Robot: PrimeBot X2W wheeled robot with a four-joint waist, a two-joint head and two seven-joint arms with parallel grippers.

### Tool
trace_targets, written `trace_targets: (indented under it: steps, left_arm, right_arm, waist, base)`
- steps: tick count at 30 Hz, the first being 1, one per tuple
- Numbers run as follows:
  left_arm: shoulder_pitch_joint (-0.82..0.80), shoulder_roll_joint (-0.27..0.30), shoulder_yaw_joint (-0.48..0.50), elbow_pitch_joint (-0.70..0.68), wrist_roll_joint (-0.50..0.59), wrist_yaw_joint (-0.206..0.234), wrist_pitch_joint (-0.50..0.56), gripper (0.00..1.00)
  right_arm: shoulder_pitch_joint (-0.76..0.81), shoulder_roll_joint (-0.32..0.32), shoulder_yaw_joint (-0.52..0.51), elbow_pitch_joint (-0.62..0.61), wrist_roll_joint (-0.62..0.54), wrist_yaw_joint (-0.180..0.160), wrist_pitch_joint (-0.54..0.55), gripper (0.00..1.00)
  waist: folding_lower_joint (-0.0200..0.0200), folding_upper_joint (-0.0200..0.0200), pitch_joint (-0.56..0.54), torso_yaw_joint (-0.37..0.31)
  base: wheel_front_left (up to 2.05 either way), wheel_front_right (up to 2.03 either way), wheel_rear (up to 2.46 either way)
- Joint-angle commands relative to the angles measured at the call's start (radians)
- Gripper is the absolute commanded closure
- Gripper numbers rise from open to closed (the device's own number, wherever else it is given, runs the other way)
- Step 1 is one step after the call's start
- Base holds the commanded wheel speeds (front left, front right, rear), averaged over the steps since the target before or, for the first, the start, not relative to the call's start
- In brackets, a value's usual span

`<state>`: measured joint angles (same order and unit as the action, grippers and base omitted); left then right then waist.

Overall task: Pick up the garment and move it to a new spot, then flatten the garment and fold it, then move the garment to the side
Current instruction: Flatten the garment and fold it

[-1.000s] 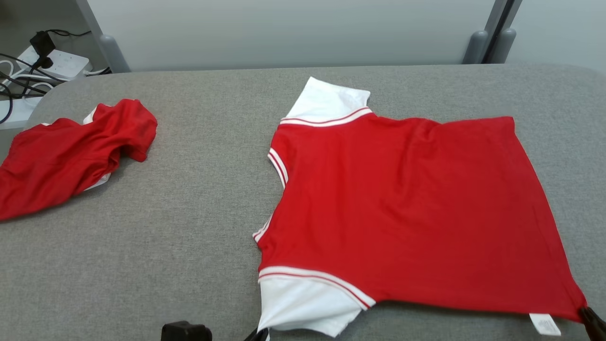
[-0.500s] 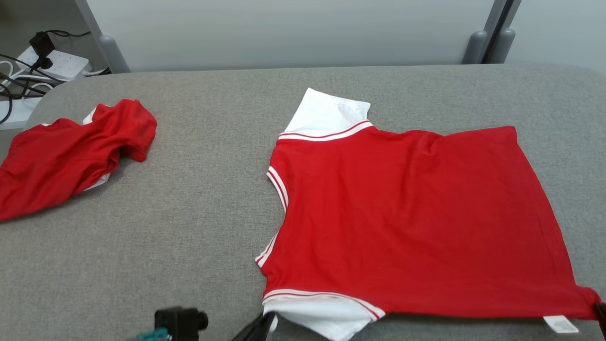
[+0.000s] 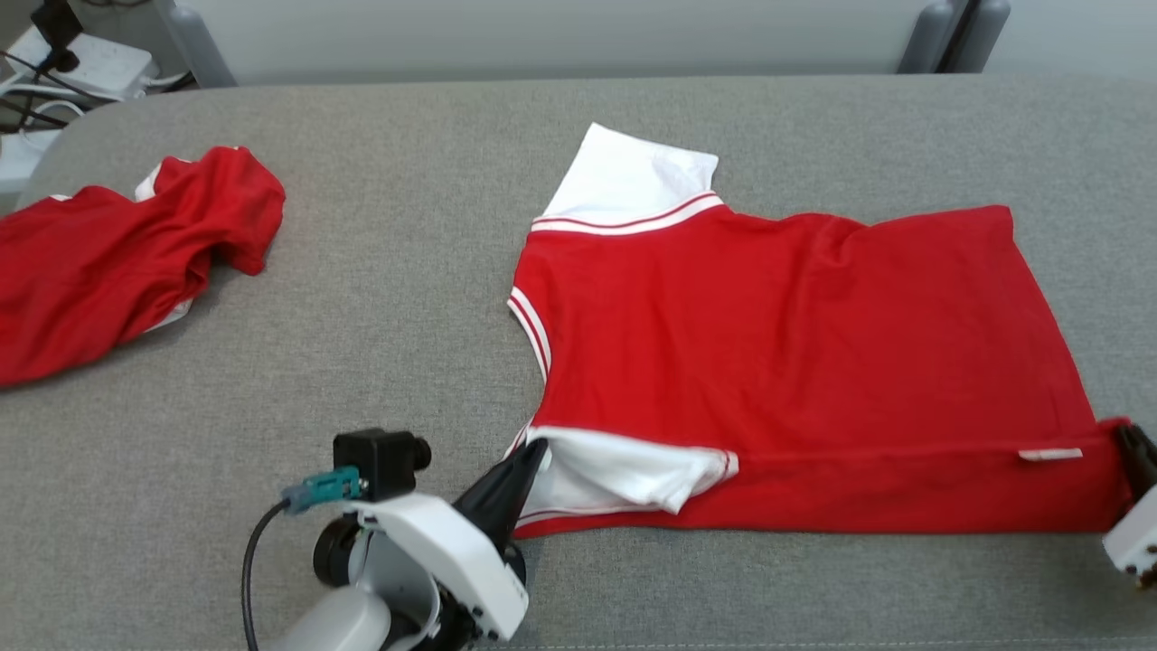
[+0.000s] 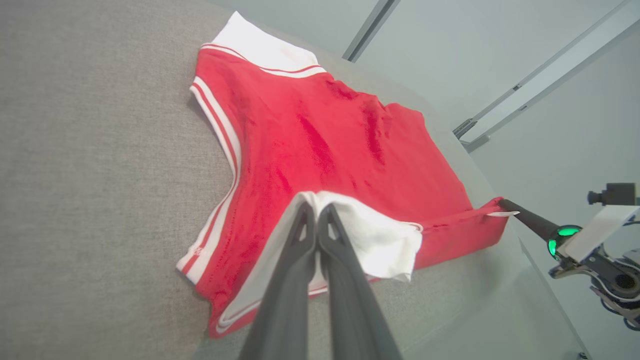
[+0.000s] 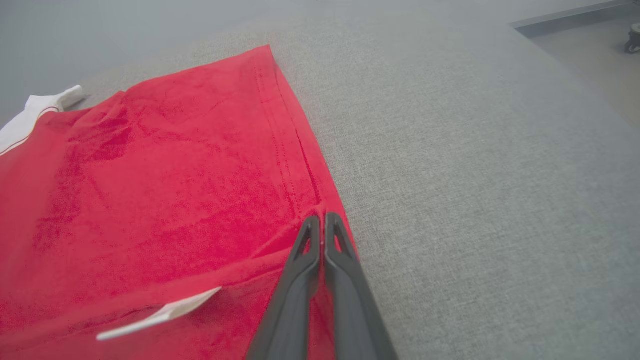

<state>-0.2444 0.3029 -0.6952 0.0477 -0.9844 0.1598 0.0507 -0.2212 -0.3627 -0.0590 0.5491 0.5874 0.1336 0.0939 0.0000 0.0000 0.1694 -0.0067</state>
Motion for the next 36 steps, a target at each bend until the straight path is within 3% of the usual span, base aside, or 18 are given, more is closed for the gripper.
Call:
trace_targets:
  steps: [1,14,30,36]
  left_arm:
    - [-0.07,0.004,0.038,-0.004,0.016,-0.01,-0.012,1.0]
    - [-0.274,-0.08,0.032,0.253,0.051,-0.097,-0.058,1.0]
    - [-0.365,-0.119,0.021,0.409,0.058,-0.146,-0.078,1.0]
    - [-0.405,-0.145,0.002,0.507,0.067,-0.185,-0.089,1.0]
  right_arm:
    - [-0.042,-0.025,0.011,-0.004,-0.012,-0.003,-0.002,1.0]
    - [-0.257,-0.017,0.073,0.187,-0.075,-0.003,-0.06,1.0]
    - [-0.37,-0.004,0.137,0.361,-0.102,-0.003,-0.147,1.0]
    - [-0.403,0.008,0.158,0.424,-0.075,-0.003,-0.169,1.0]
  waist:
    - [0.0,0.0,0.021,0.001]
    - [0.0,0.0,0.097,0.019]
    - [0.0,0.0,0.129,0.01]
    - [0.0,0.0,0.127,0.006]
  base:
    - [0.0,0.0,0.0]
    - [0.0,0.0,0.0]
    - [0.0,0.0,0.0]
    - [0.0,0.0,0.0]
